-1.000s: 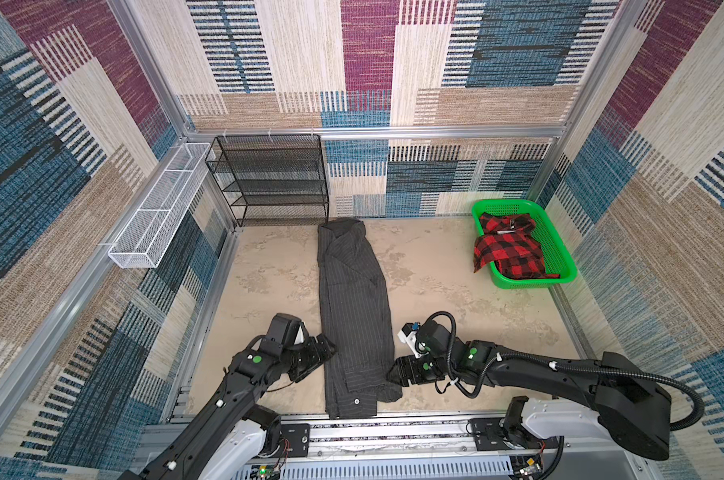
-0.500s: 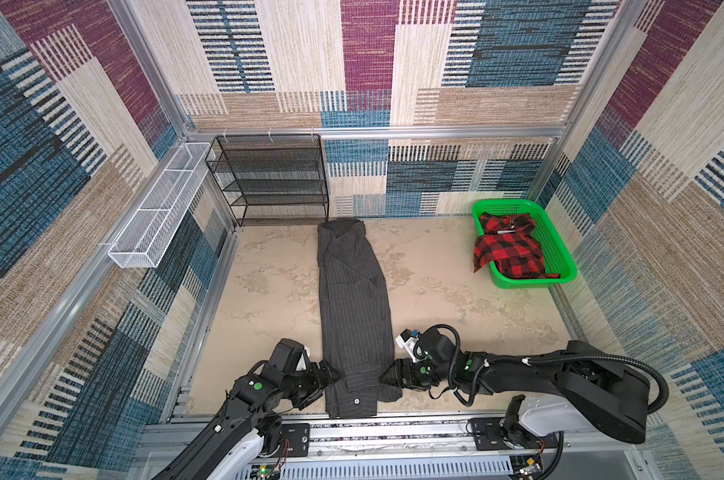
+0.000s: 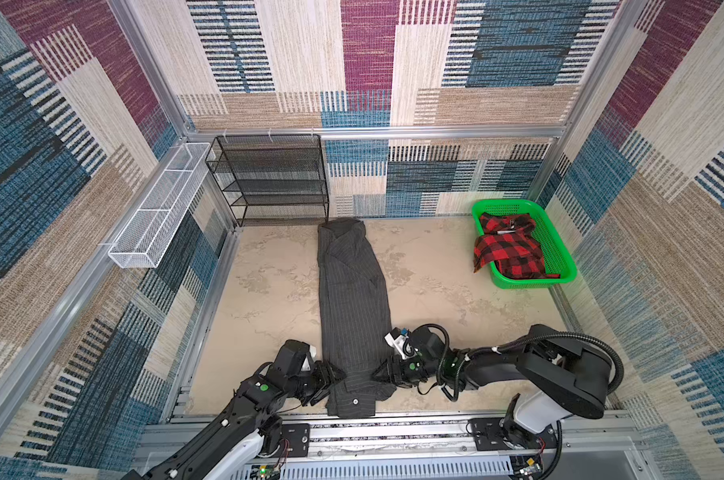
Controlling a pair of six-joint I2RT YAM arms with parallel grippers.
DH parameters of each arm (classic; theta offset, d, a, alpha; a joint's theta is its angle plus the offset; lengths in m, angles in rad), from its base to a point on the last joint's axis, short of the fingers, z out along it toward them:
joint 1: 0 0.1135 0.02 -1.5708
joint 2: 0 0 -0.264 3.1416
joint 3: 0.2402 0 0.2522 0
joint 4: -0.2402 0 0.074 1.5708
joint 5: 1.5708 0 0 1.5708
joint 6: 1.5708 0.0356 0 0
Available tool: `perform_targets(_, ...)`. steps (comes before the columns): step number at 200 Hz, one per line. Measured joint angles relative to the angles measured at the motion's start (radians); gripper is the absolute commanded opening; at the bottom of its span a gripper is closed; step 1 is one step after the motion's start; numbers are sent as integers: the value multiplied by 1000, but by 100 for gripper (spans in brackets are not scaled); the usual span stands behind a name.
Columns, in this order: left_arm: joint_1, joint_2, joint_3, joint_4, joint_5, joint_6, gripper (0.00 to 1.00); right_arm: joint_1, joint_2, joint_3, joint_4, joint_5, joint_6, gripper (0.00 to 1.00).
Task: Fold and stack the long sleeve shirts
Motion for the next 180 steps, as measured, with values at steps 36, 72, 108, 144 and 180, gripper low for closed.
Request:
perform_targets(36, -3, 14, -8, 29, -23, -23, 36, 0, 4, 27, 1, -4, -1, 32)
perform_targets(72, -4, 20, -7, 65, -42, -50, 17, -3, 13, 65, -13, -16, -14, 22)
perform_targets(108, -5, 8, 23, 75, -73, -58, 1, -27, 8, 98, -59, -30, -32, 17)
perform_targets(144, -4, 26, 69, 95, -126, -68, 0, -82, -3, 161, -125, -50, -72, 15)
perform_targets(180, -1, 135, 151, 126, -178, -64, 0, -146, 28, 257, -200, -95, -125, 13)
